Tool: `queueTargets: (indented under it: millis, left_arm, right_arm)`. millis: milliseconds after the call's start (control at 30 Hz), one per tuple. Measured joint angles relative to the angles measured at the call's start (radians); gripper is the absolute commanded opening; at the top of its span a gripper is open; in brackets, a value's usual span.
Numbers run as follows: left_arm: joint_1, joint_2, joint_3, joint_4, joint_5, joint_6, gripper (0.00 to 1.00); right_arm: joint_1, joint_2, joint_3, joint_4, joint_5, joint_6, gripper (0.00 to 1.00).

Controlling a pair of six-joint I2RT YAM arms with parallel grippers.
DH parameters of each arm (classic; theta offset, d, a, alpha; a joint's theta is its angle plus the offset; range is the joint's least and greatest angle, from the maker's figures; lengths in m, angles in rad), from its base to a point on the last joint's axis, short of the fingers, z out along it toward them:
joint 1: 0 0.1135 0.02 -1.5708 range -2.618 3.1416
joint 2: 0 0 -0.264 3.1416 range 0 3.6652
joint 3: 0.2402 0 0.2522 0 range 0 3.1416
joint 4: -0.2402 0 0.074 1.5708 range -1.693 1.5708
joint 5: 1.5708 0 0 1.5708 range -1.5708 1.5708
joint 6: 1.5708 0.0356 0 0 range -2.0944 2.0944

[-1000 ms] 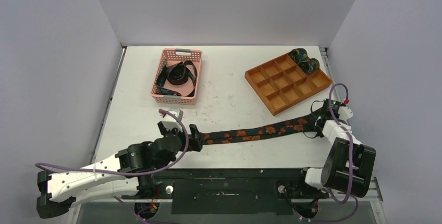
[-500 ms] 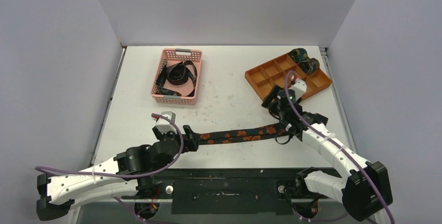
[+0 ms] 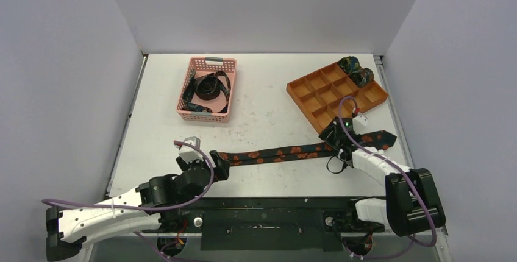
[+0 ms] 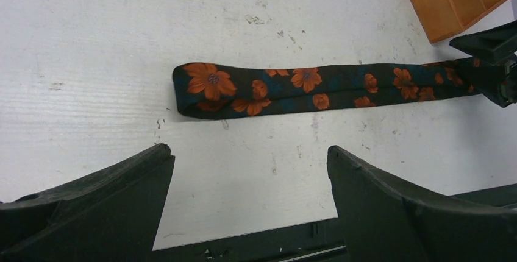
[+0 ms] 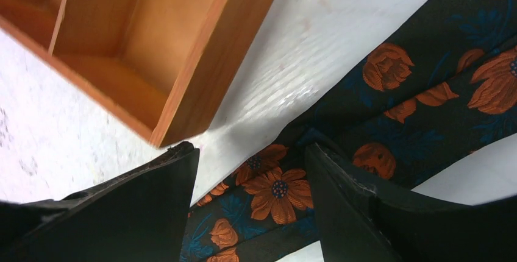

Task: Roll the ties
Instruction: Flatten out the tie at the center of the board.

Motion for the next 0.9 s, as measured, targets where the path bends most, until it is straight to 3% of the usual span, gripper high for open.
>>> queueTargets:
  millis: [267,367,500,700,800,900]
  left_arm:
    - [0.016,0.036,-0.014,-0.027,-0.011,-0.081,0.97]
    - [0.061,0.076,-0.014,-0.038,-0.001,-0.102,0.99]
    - [0.188,0.113,-0.027,0.011,0.089,-0.072,1.0]
    - [0.46,0.224,-0.058,0.224,0.378,-0.012,1.0]
    - [0.564,0.3,-0.095,0.375,0.522,0.0,1.0]
    - [0.624,0.359,-0.128,0.494,0.617,0.004,0.91]
  right_arm:
    - [-0.205,-0.016,-0.014,0.022,-0.067,-0.002,0.66]
    - [-0.217,-0.067,-0.031,-0.017,-0.064,-0.02,0.67]
    - [-0.042,-0.133,-0.027,-0.07,-0.03,-0.039,0.67]
    - [0.327,-0.083,0.09,-0.065,0.019,-0.052,0.66]
    - [0.429,-0.011,0.122,-0.027,0.026,-0.053,0.66]
    - [0.491,0.044,0.124,-0.016,0.025,-0.055,0.66]
